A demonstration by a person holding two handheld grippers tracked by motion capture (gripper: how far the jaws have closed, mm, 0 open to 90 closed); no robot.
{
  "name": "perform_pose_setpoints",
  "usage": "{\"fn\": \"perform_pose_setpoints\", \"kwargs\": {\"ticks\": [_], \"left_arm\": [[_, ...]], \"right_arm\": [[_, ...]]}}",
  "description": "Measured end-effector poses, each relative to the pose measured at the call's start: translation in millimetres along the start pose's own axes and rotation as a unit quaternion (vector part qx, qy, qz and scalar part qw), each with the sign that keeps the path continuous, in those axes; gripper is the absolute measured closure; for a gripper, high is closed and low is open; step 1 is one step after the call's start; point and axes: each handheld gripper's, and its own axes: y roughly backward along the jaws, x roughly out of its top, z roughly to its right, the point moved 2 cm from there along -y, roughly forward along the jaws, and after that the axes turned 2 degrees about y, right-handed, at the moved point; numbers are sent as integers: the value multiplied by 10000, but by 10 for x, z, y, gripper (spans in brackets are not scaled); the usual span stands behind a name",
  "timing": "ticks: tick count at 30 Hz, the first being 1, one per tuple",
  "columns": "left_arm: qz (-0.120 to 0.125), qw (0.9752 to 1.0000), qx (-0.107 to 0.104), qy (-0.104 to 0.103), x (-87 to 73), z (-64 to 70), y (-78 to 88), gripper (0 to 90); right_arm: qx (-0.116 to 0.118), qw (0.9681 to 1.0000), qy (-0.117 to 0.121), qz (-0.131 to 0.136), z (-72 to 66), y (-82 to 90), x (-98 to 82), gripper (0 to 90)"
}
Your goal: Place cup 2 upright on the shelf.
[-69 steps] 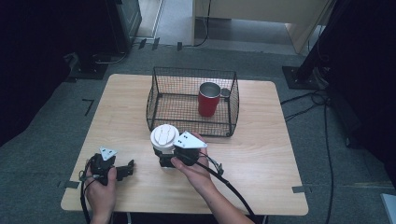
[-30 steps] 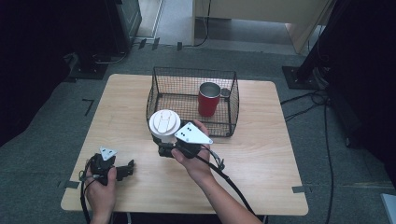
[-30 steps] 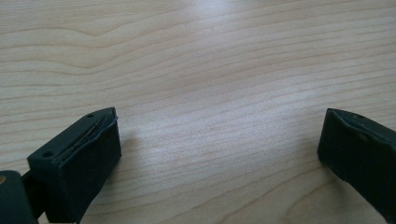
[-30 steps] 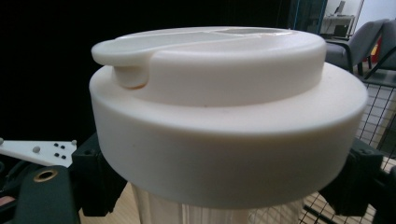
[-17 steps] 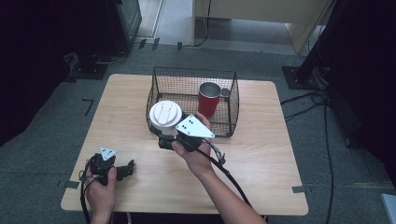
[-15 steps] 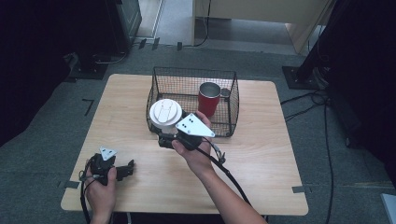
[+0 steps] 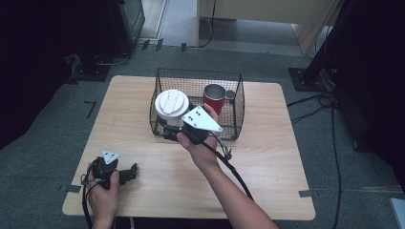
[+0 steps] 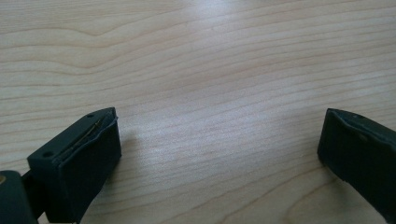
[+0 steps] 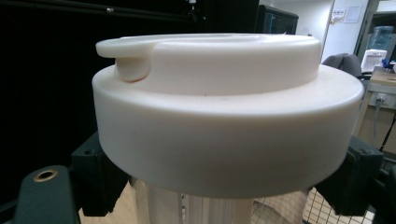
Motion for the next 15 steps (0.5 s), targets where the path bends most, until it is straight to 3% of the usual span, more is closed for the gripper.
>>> {"fn": "perform_pose_setpoints", "kwargs": {"ticks": [15], "left_arm": [[-4, 10000, -3, -8, 0, 0, 0, 0]], "right_arm": [[-224, 9997, 55, 96, 150, -180, 161, 160]]}}
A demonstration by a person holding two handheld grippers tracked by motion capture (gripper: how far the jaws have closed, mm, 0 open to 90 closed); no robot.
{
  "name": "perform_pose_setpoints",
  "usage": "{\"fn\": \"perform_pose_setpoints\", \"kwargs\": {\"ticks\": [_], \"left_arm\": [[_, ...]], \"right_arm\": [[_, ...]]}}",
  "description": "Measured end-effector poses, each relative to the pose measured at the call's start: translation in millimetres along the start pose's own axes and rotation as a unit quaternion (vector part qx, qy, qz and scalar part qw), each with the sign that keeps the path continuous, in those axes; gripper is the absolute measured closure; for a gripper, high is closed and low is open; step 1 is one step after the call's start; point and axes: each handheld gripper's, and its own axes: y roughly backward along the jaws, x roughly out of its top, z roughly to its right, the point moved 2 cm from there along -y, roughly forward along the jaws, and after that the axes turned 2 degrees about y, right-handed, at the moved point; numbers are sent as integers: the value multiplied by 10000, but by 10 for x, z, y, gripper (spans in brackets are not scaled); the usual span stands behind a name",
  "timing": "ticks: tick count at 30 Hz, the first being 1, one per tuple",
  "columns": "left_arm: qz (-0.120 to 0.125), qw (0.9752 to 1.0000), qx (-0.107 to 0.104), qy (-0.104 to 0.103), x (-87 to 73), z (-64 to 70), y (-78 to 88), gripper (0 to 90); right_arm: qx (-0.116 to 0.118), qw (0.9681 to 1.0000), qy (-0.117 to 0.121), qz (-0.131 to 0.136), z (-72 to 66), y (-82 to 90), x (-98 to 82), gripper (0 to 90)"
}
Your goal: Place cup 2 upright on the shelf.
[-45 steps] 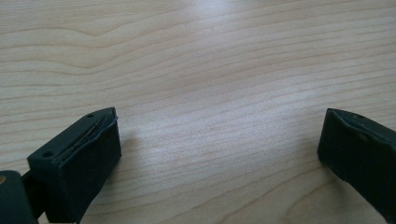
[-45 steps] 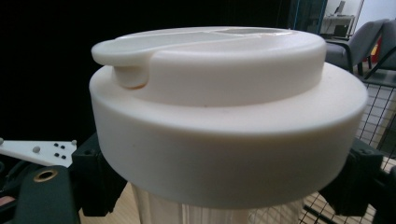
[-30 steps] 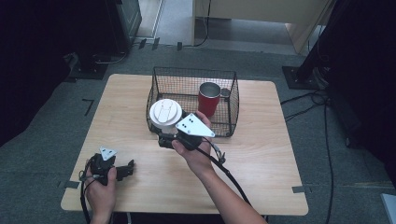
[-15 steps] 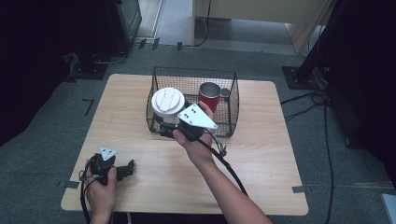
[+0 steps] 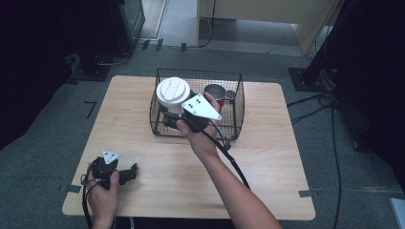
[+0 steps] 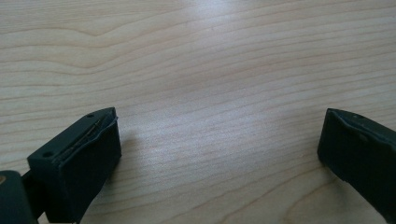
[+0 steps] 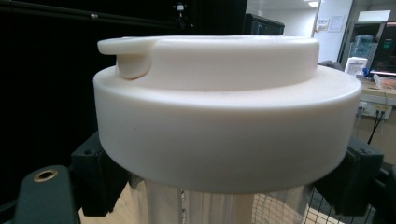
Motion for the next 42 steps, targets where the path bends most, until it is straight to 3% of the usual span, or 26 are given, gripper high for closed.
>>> {"fn": "perform_pose_setpoints", "kwargs": {"ticks": [13, 26, 42], "left_arm": [[22, 10000, 7, 9, 0, 1, -3, 0], [22, 10000, 10, 8, 0, 1, -3, 0], [14, 10000, 5, 11, 0, 1, -2, 0]], "right_arm": [[-245, 9997, -32, -78, 170, -259, 8, 160], [-435, 9982, -192, -365, 340, -551, -197, 160], [-623, 9948, -146, -798, 464, -852, -421, 160]]}}
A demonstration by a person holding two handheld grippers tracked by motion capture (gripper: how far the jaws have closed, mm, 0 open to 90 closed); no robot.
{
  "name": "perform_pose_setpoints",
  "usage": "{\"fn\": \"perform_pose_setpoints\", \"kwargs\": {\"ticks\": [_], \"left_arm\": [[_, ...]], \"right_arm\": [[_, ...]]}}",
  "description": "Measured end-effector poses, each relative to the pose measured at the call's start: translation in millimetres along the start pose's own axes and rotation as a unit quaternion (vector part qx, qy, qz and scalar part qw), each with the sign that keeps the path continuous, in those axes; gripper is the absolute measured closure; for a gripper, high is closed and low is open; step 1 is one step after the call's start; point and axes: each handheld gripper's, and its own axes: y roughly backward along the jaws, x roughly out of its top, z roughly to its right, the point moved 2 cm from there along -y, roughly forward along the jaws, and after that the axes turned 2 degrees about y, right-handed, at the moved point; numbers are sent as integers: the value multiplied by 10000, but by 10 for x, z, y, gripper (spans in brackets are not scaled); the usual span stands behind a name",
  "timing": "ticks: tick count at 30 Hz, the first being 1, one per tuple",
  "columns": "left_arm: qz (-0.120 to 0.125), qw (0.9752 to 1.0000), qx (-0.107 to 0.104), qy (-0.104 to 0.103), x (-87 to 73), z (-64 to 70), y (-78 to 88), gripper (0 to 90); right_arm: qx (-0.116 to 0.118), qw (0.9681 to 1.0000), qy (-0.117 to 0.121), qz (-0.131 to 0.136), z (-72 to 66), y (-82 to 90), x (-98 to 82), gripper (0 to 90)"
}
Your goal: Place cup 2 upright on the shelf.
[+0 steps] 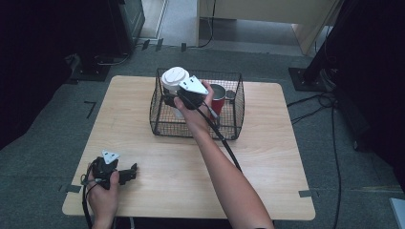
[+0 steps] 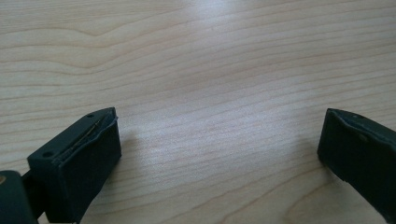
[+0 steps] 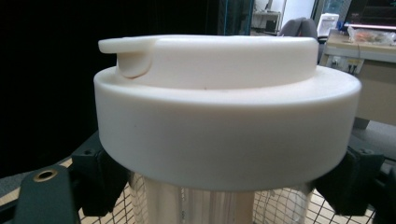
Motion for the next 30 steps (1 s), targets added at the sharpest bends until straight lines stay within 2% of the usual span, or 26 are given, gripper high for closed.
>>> {"fn": "perform_pose_setpoints", "kwargs": {"ticks": [10, 13, 18, 26, 30], "left_arm": [[-2, 10000, 0, -3, 0, 0, 0, 0], [-2, 10000, 0, -3, 0, 0, 0, 0], [1, 10000, -1, 0, 0, 0, 0, 0], [1, 10000, 2, -3, 0, 0, 0, 0], [0, 10000, 0, -4, 0, -1, 0, 0]], "right_arm": [[13, 9996, -39, -269, 74, -155, -66, 160], [72, 9993, -82, -363, 106, -208, -86, 160], [163, 9986, -19, -512, 129, -280, -129, 160], [435, 9970, -60, -630, 165, -397, -192, 160], [474, 9968, 31, -644, 161, -447, -244, 160]]}}
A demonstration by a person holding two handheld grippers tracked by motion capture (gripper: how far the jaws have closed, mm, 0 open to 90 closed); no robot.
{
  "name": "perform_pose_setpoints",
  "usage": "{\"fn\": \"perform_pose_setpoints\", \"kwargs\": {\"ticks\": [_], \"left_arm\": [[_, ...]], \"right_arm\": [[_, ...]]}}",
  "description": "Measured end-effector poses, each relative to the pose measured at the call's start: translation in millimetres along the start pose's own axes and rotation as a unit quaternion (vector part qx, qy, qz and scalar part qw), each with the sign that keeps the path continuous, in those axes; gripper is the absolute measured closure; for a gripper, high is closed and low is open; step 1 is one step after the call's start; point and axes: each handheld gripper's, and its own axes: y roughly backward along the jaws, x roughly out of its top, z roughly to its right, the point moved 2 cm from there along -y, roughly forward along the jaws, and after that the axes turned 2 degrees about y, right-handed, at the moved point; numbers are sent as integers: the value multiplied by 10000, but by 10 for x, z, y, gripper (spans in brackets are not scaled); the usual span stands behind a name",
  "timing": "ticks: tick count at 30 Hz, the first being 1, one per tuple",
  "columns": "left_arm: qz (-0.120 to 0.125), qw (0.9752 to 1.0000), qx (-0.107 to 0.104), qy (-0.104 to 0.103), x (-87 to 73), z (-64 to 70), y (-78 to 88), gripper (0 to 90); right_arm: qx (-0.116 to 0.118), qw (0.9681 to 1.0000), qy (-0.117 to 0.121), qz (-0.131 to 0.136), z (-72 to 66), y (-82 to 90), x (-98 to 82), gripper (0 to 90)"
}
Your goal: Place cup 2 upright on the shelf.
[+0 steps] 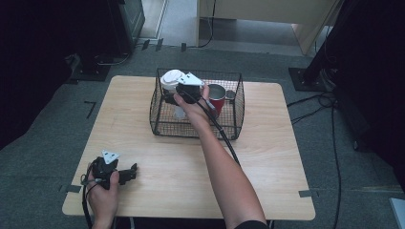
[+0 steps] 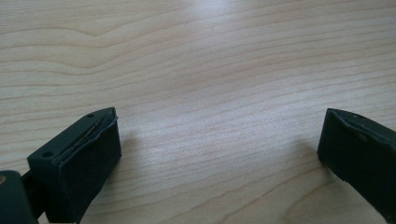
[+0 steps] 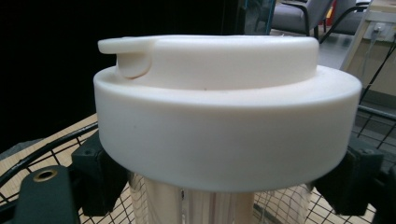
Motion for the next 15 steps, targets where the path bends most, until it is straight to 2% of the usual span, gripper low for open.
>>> {"fn": "perform_pose_setpoints", "kwargs": {"ticks": [8, 9, 15], "left_arm": [[-4, 10000, -1, 0, 0, 0, 1, 0], [-4, 10000, -1, -1, 0, 0, 1, 0], [-9, 10000, -2, -2, 0, 0, 2, 0]], "right_arm": [[52, 9999, -104, -61, 23, -66, -56, 159], [-18, 9999, -122, -107, 27, -73, -65, 159], [-52, 9998, -24, -207, 63, -110, -101, 159]]}}
